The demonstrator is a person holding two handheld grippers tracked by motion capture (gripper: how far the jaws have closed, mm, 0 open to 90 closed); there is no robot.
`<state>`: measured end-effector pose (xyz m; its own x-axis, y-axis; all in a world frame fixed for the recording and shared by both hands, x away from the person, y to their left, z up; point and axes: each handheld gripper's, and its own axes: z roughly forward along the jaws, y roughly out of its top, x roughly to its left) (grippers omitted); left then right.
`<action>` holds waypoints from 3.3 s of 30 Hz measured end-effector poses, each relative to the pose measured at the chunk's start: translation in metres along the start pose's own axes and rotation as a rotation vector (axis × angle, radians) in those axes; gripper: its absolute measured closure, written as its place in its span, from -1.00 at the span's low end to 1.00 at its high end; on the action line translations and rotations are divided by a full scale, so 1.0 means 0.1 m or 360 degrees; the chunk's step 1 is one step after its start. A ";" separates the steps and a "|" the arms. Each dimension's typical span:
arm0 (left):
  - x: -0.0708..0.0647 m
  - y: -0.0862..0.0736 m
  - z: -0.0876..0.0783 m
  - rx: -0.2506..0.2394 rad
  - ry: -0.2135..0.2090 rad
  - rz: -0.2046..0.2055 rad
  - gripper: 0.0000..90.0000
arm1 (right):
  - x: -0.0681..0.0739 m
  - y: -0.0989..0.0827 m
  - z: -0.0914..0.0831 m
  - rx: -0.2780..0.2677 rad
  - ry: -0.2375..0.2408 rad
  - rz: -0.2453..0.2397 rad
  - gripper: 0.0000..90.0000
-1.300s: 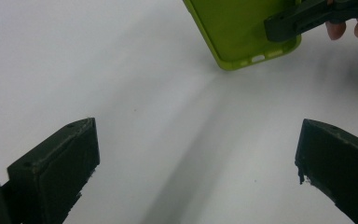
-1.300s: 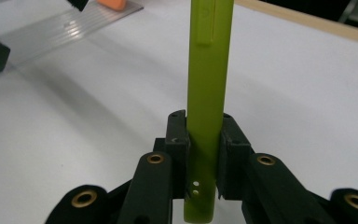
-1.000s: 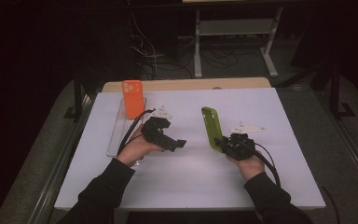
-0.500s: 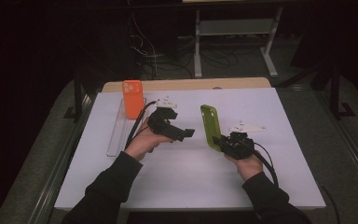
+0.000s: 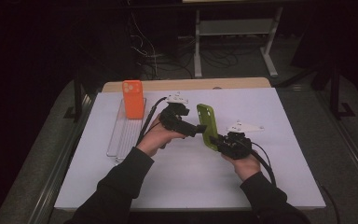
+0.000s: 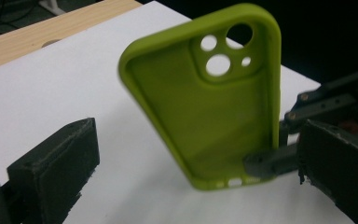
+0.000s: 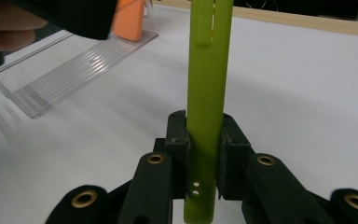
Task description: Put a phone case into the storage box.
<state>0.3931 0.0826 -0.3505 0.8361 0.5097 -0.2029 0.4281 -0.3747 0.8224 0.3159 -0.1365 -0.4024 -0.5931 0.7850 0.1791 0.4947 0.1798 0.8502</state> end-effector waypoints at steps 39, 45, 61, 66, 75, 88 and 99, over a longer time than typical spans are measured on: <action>0.01 0.03 0.15 -0.0165 -0.0028 -0.0088 -0.77 | 0.14 0.00 0.06 0.0025 0.0069 -0.0031 0.69; 0.01 0.04 0.12 -0.0165 -0.0044 -0.0071 -0.72 | 0.15 -0.01 0.07 0.0032 0.0062 -0.0059 0.69; 0.06 0.16 -0.01 -0.0177 0.0010 -0.0050 -0.70 | 0.04 -0.04 0.02 0.0115 0.0065 -0.0111 -0.24; 0.10 0.21 -0.11 -0.0167 0.0053 -0.0020 -0.70 | -0.06 -0.10 0.02 0.0225 0.0054 -0.0144 -0.74; 0.22 0.33 -0.32 -0.0143 0.0138 0.0010 -0.70 | -0.22 -0.22 -0.06 0.0234 0.0071 -0.0183 -1.00; 0.49 0.49 -0.71 -0.0167 0.0289 0.0032 -0.69 | -0.31 -0.46 -0.27 0.0217 0.0089 -0.0180 -1.00; 0.76 0.49 -1.07 -0.0208 0.0446 -0.0002 -0.69 | -0.35 -0.58 -0.38 0.0219 0.0076 -0.0198 -1.00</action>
<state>0.4407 0.1860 -0.2685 0.7004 0.7108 -0.0646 0.3661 -0.2802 0.8874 0.2838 -0.1966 -0.4391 -0.6829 0.7232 0.1026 0.4959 0.3559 0.7921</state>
